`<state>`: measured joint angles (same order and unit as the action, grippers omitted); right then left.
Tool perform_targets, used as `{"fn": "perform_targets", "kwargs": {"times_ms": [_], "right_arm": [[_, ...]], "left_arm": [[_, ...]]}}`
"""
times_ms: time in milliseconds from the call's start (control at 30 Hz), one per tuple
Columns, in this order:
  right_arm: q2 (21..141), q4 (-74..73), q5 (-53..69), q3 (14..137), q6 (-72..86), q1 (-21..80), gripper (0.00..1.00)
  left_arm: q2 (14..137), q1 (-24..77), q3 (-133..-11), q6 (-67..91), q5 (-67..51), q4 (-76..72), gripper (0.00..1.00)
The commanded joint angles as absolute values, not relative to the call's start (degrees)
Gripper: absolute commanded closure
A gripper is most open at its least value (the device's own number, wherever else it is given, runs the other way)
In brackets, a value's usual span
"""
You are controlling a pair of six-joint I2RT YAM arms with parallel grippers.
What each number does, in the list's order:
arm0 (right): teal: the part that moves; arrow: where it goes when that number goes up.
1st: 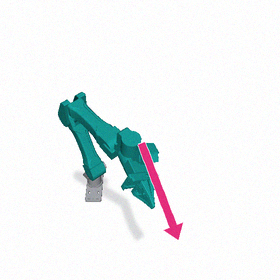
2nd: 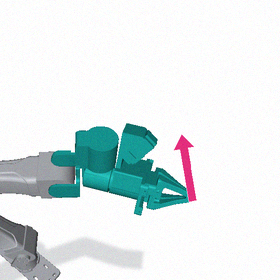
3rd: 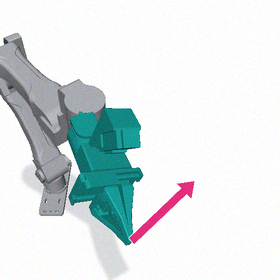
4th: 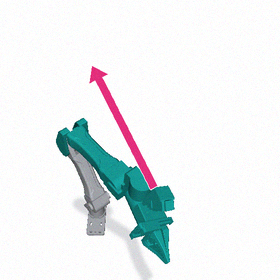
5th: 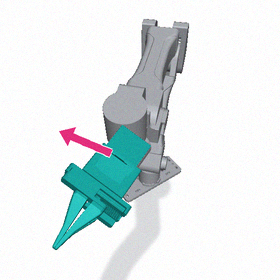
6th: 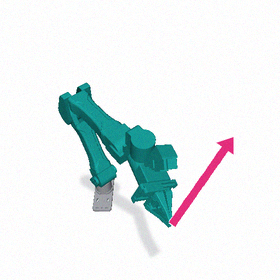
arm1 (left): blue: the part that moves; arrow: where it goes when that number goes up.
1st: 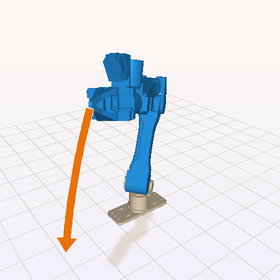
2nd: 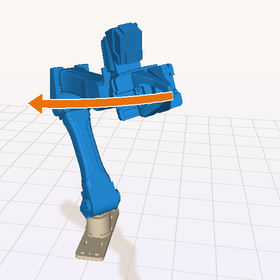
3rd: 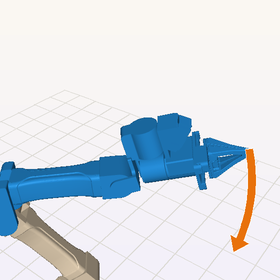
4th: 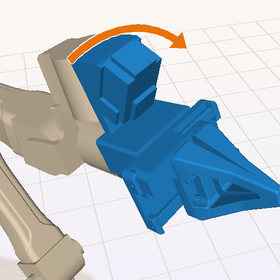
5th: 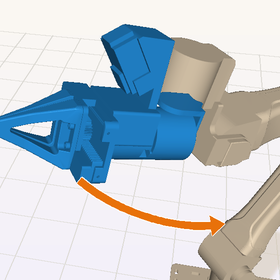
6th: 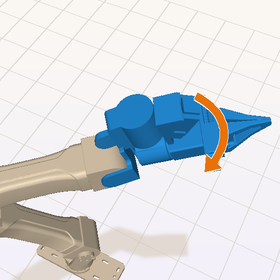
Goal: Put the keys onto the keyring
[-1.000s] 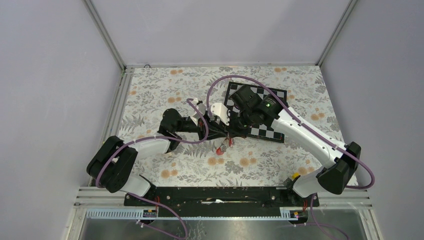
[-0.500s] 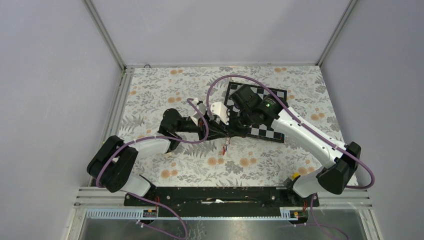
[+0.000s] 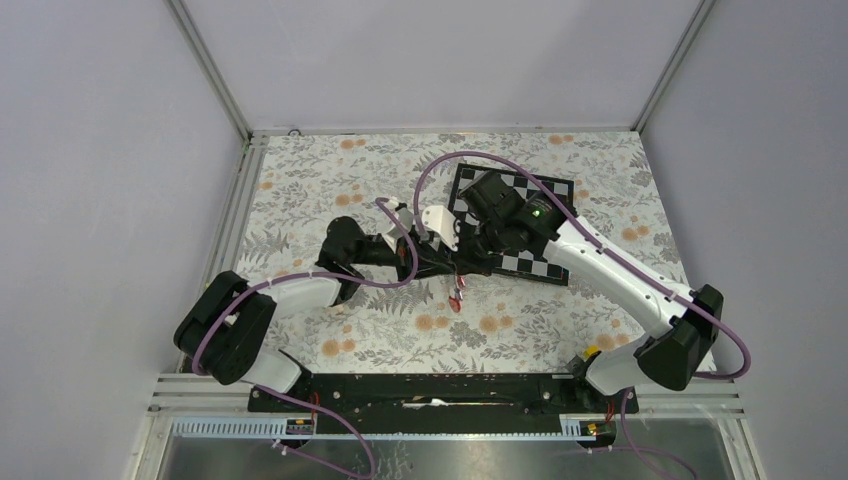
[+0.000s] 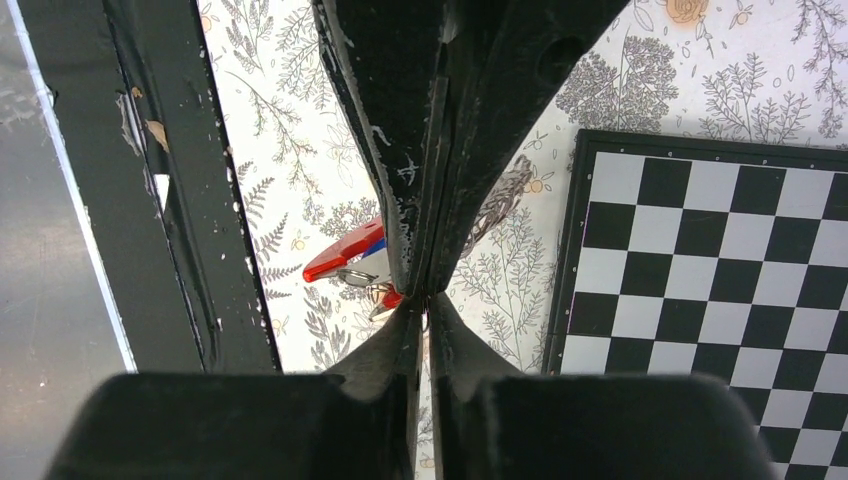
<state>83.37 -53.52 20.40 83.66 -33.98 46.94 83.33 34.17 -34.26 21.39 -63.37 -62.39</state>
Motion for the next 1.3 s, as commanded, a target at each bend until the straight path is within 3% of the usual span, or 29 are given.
{"fn": "perform_targets", "kwargs": {"times_ms": [0,233,500,900,1267], "right_arm": [[79.7,-50.2,20.0,81.9,-32.8,47.4,0.85],[76.0,-48.4,24.2,79.2,-32.8,45.8,0.59],[73.3,-48.2,30.2,77.4,-35.2,44.7,0.56],[73.6,-47.5,34.0,75.5,-37.6,44.7,0.68],[74.1,-46.6,35.0,74.6,-37.9,44.7,0.89]], "left_arm": [[80.6,34.3,-34.9,20.4,-65.6,-66.0,1.0],[79.2,34.3,-35.1,22.7,-69.3,-68.9,1.0],[79.2,34.2,-35.3,25.1,-70.6,-71.2,1.0],[79.1,34.2,-35.3,27.4,-71.1,-73.4,1.0],[79.2,34.2,-35.0,27.5,-71.0,-73.9,1.0]]}}
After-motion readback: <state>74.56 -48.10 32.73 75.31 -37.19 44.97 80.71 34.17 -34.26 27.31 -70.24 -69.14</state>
